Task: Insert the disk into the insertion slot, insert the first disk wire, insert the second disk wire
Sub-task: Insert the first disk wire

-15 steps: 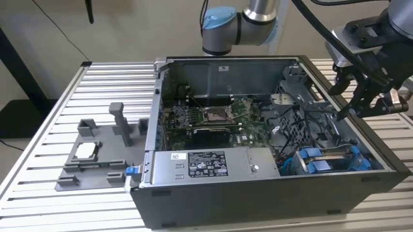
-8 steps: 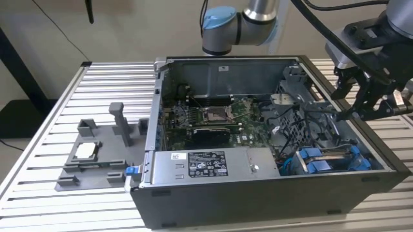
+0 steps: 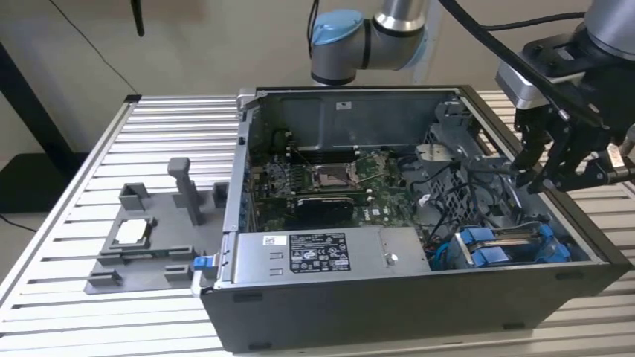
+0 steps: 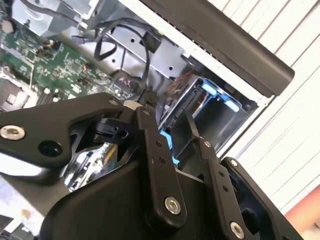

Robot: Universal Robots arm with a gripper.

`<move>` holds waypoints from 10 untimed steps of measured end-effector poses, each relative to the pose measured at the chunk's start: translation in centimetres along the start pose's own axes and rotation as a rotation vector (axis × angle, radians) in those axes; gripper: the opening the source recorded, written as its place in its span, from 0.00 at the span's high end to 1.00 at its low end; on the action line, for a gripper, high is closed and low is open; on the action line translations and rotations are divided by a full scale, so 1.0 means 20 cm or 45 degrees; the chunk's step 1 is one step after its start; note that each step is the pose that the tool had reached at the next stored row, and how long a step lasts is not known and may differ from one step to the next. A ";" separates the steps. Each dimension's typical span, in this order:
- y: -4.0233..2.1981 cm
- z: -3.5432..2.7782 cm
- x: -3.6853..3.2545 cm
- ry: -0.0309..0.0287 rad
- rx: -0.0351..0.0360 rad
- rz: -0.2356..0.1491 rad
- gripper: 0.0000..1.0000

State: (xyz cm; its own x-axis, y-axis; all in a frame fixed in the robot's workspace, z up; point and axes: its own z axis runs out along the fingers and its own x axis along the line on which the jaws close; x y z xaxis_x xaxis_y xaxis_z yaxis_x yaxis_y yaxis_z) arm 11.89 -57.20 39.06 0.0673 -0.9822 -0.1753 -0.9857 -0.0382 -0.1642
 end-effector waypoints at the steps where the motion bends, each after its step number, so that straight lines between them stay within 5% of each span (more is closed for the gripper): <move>1: 0.009 0.001 -0.002 0.0039 0.0036 -0.001 0.60; 5: 0.032 0.005 -0.013 0.0190 0.0175 -0.006 0.60; 9: 0.044 0.011 -0.036 0.0225 0.0342 -0.010 0.62; 10: 0.045 0.012 -0.040 0.0228 0.0363 -0.011 0.69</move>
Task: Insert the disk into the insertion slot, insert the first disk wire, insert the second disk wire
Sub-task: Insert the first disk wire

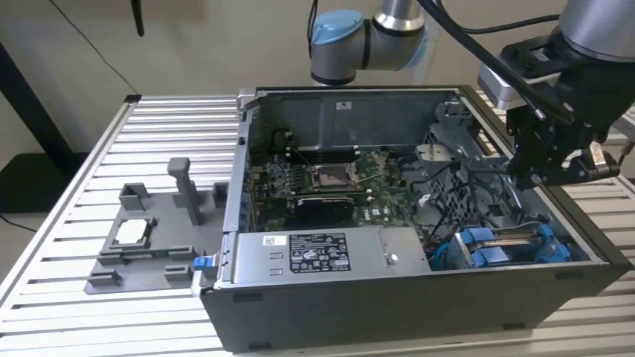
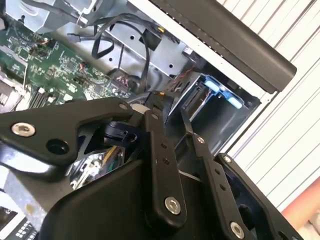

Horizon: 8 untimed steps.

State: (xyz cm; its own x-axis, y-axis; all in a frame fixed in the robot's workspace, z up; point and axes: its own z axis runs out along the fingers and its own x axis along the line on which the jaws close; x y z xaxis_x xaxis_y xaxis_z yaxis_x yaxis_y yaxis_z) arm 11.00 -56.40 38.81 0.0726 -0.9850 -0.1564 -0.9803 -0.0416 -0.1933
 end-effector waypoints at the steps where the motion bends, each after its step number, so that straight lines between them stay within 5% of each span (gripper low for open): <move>1: 0.000 0.001 -0.001 -0.0001 0.0004 0.000 0.69; 3: -0.004 0.001 -0.001 0.0038 0.0000 -0.001 0.72; 4: -0.008 0.002 -0.001 0.0117 -0.0010 -0.002 0.72; 8: -0.031 0.007 -0.001 0.0640 -0.0151 -0.011 0.81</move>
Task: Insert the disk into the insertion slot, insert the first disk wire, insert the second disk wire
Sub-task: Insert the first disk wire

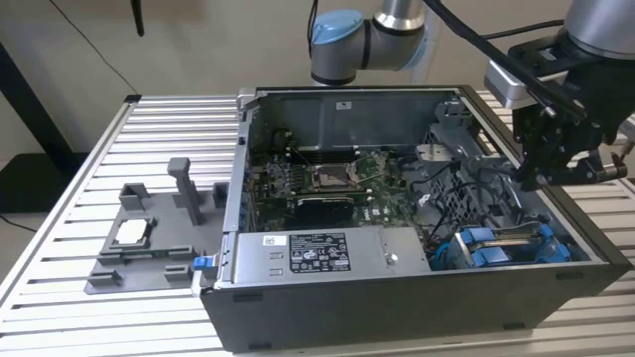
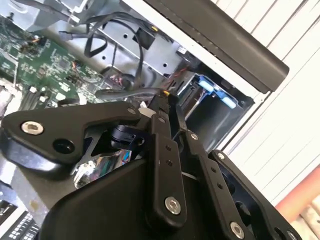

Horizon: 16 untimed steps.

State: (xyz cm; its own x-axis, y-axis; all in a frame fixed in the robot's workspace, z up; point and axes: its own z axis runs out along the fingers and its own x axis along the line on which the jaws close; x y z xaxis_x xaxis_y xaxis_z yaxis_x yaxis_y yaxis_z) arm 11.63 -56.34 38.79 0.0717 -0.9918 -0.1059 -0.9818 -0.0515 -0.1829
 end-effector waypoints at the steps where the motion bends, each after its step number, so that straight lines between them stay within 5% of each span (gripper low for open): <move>1: -0.009 0.002 0.001 0.0027 -0.0032 0.000 0.81; 5: -0.033 0.010 0.003 0.0082 -0.0175 0.003 0.81; 11: -0.064 0.018 0.005 0.0375 -0.0796 0.004 0.81; 13: -0.077 0.024 0.007 0.0386 -0.1012 0.006 0.81; 16: -0.086 0.037 0.009 0.0377 -0.1201 0.010 0.81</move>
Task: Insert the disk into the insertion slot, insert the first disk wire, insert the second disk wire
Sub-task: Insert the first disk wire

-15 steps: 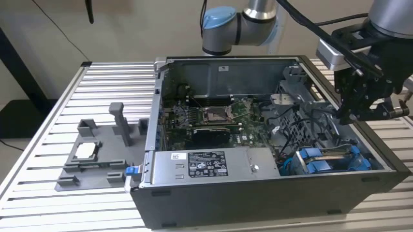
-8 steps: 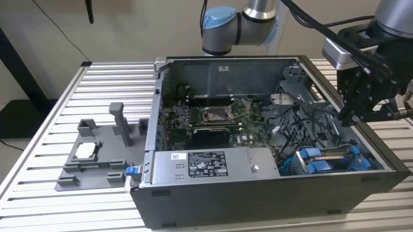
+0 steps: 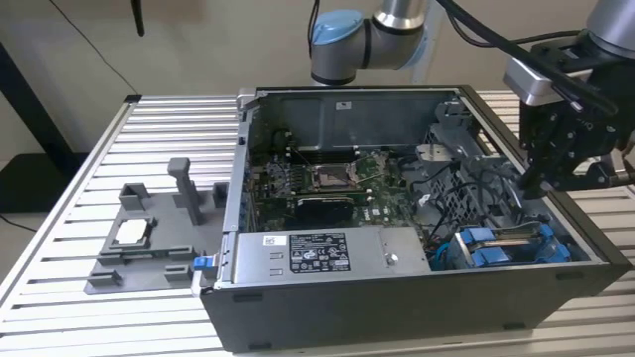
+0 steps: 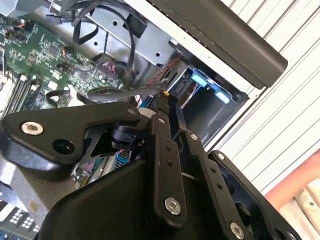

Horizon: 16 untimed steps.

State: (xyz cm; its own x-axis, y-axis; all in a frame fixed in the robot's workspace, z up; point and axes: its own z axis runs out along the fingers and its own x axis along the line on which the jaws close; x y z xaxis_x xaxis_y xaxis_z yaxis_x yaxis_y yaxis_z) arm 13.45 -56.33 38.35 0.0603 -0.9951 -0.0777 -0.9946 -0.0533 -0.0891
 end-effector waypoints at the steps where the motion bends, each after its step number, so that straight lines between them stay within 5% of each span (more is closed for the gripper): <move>1: -0.001 0.004 0.000 0.0001 -0.0037 0.003 0.81; 5: -0.001 0.021 0.002 -0.0006 -0.0142 0.017 0.81; 9: -0.008 0.034 0.003 0.0003 -0.0337 0.026 0.81; 16: -0.009 0.040 0.004 0.0009 -0.0357 0.030 0.81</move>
State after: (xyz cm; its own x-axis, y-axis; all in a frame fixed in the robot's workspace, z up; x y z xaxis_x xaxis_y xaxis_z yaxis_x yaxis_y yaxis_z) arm 13.71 -56.34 37.56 0.0368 -0.9962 -0.0788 -0.9977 -0.0322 -0.0594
